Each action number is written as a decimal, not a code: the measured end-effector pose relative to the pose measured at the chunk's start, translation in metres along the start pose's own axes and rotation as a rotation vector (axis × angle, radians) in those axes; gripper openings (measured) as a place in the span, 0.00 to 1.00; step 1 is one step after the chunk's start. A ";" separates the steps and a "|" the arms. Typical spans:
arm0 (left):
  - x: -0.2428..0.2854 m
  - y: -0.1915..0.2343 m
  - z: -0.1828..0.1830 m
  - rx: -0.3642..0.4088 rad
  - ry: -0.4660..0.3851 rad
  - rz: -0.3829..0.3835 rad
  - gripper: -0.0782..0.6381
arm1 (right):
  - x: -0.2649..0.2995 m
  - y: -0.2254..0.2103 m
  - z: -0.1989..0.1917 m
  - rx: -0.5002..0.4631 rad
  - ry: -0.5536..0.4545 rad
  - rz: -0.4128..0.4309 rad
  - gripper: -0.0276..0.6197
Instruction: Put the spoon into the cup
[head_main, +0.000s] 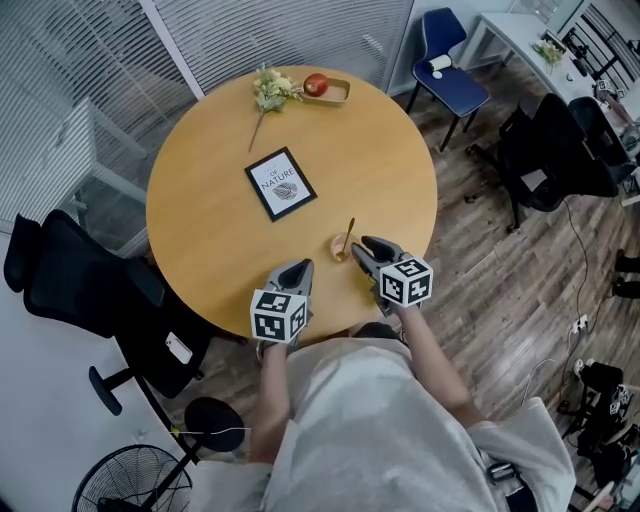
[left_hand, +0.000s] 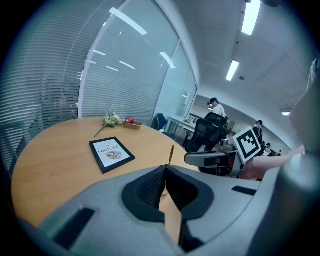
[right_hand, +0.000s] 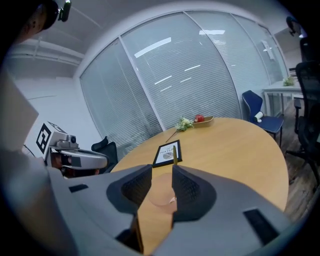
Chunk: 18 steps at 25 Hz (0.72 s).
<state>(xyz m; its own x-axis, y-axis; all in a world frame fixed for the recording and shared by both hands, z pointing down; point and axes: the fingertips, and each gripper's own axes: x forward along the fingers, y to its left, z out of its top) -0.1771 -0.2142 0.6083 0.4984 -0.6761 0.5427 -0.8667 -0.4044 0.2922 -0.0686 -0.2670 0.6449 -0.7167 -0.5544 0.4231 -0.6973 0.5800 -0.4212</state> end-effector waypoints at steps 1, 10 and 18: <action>0.000 -0.001 -0.001 0.001 0.001 -0.002 0.12 | -0.003 0.003 0.000 -0.006 -0.003 0.006 0.23; 0.007 -0.025 -0.005 0.012 0.000 -0.021 0.12 | -0.030 -0.009 -0.018 -0.039 0.022 0.008 0.23; 0.011 -0.045 -0.015 -0.006 0.014 -0.033 0.12 | -0.055 -0.013 -0.024 -0.021 0.002 -0.008 0.23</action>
<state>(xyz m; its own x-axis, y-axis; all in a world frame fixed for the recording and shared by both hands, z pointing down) -0.1328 -0.1945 0.6129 0.5268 -0.6536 0.5434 -0.8497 -0.4226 0.3154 -0.0199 -0.2302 0.6464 -0.7112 -0.5579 0.4278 -0.7025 0.5882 -0.4007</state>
